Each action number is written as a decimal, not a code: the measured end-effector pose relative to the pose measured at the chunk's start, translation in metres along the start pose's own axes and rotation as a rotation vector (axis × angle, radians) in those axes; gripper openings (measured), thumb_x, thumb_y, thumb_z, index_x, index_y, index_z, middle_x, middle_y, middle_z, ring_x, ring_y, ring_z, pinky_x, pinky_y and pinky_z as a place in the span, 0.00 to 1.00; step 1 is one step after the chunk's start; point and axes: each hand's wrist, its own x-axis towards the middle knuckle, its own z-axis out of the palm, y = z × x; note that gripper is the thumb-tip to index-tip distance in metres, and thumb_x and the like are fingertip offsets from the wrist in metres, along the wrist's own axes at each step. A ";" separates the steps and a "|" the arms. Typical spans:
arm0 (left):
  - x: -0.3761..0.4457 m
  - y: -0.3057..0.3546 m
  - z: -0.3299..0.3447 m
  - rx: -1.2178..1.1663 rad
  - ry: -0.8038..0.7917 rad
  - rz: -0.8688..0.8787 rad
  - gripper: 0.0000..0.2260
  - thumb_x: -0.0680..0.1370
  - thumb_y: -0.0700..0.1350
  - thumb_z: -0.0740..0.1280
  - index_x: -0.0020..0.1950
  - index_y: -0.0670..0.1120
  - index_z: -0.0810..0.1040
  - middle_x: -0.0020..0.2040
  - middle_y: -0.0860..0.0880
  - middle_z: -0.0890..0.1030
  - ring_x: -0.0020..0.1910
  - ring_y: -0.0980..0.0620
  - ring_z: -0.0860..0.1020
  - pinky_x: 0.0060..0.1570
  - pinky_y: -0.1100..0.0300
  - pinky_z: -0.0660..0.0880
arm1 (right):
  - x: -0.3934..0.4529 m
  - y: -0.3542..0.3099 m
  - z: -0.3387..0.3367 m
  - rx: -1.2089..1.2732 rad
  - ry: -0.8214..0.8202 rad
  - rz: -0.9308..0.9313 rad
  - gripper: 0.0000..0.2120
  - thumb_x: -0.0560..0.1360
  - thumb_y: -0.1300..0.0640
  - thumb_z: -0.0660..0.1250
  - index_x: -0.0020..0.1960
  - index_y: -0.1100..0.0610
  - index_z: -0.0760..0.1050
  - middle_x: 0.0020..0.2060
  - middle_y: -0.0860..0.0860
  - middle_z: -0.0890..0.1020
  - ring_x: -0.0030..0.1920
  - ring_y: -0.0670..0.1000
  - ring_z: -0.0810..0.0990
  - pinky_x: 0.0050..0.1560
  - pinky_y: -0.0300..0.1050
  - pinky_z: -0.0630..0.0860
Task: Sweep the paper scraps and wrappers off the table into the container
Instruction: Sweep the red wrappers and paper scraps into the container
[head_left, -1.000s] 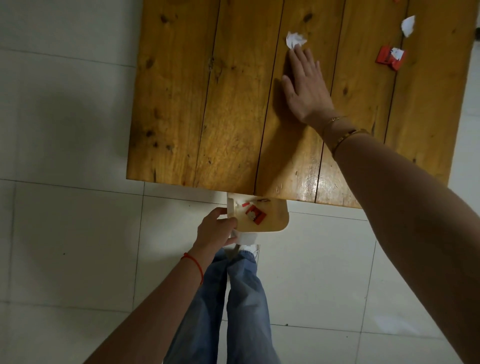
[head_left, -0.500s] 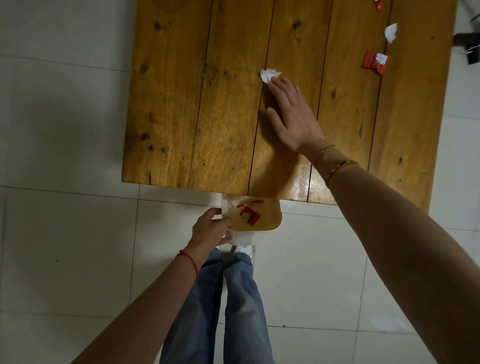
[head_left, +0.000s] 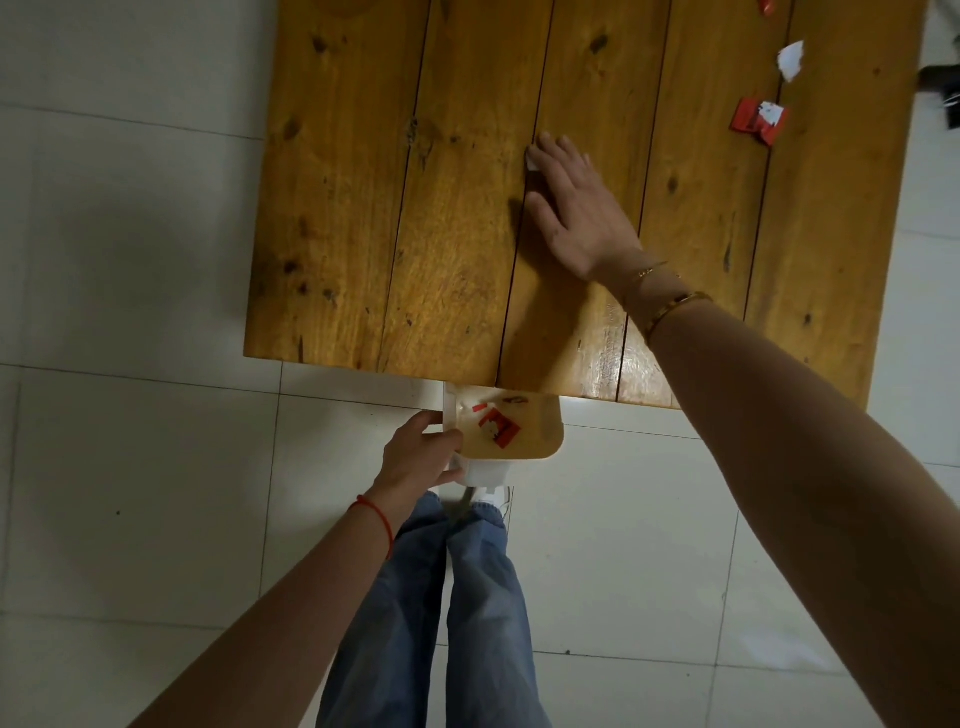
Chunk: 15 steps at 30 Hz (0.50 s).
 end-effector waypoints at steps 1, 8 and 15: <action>-0.001 -0.001 0.000 -0.005 0.004 0.005 0.15 0.73 0.38 0.66 0.59 0.48 0.77 0.61 0.40 0.79 0.59 0.41 0.80 0.45 0.53 0.83 | -0.007 -0.002 0.002 -0.001 -0.011 -0.026 0.28 0.83 0.45 0.48 0.79 0.56 0.54 0.80 0.53 0.53 0.80 0.53 0.48 0.79 0.50 0.44; -0.008 -0.004 0.001 -0.024 0.018 0.040 0.10 0.75 0.38 0.65 0.53 0.50 0.74 0.59 0.42 0.79 0.58 0.43 0.80 0.49 0.51 0.83 | -0.081 -0.018 0.035 0.016 -0.097 -0.158 0.28 0.84 0.45 0.47 0.80 0.55 0.52 0.80 0.52 0.52 0.80 0.51 0.46 0.79 0.50 0.41; -0.011 -0.015 0.003 -0.049 0.002 0.064 0.14 0.75 0.39 0.66 0.60 0.45 0.75 0.62 0.41 0.78 0.59 0.41 0.80 0.46 0.55 0.83 | -0.155 -0.036 0.067 0.025 -0.185 -0.296 0.27 0.84 0.48 0.49 0.79 0.58 0.53 0.80 0.54 0.54 0.80 0.52 0.46 0.79 0.54 0.43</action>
